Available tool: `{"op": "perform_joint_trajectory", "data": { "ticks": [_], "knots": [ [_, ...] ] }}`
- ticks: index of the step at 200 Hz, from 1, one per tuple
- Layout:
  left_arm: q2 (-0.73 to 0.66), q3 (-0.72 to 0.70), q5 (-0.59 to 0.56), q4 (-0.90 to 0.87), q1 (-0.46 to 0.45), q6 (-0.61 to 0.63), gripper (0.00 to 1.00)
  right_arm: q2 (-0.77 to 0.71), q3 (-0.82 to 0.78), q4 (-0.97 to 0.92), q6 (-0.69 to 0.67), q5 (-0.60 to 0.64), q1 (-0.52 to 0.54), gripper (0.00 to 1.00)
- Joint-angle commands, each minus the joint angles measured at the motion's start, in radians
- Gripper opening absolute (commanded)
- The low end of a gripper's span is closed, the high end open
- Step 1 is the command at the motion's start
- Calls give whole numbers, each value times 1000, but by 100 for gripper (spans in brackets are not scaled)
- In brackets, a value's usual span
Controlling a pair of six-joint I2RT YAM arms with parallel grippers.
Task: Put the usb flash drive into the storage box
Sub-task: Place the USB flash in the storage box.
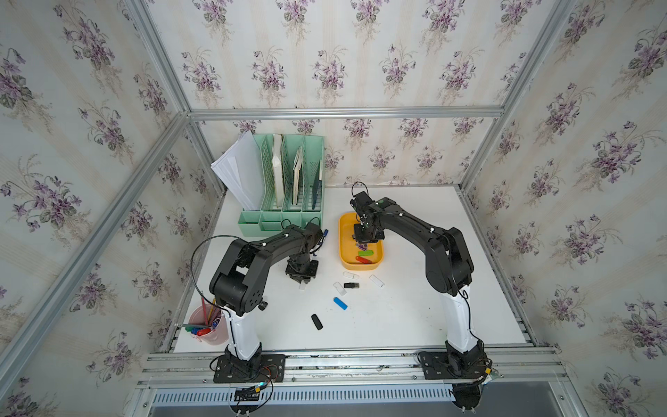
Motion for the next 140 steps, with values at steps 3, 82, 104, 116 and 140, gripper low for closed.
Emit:
{"op": "perform_joint_trajectory", "data": {
  "ticks": [3, 82, 104, 116, 140],
  "knots": [
    [40, -19, 17, 62, -1, 3, 25, 25, 27, -53, -12, 83, -1, 16],
    [41, -26, 23, 69, 1, 4, 25, 60, 30, -90, -16, 128, -5, 16],
    [40, -26, 23, 71, 1, 4, 25, 68, 36, -116, -25, 127, -6, 16],
    [41, -25, 23, 73, 1, 4, 26, 73, 41, -126, -28, 121, -5, 16],
    [43, -27, 23, 74, 0, 3, 26, 91, 63, -151, -35, 107, -5, 17]
  ]
}}
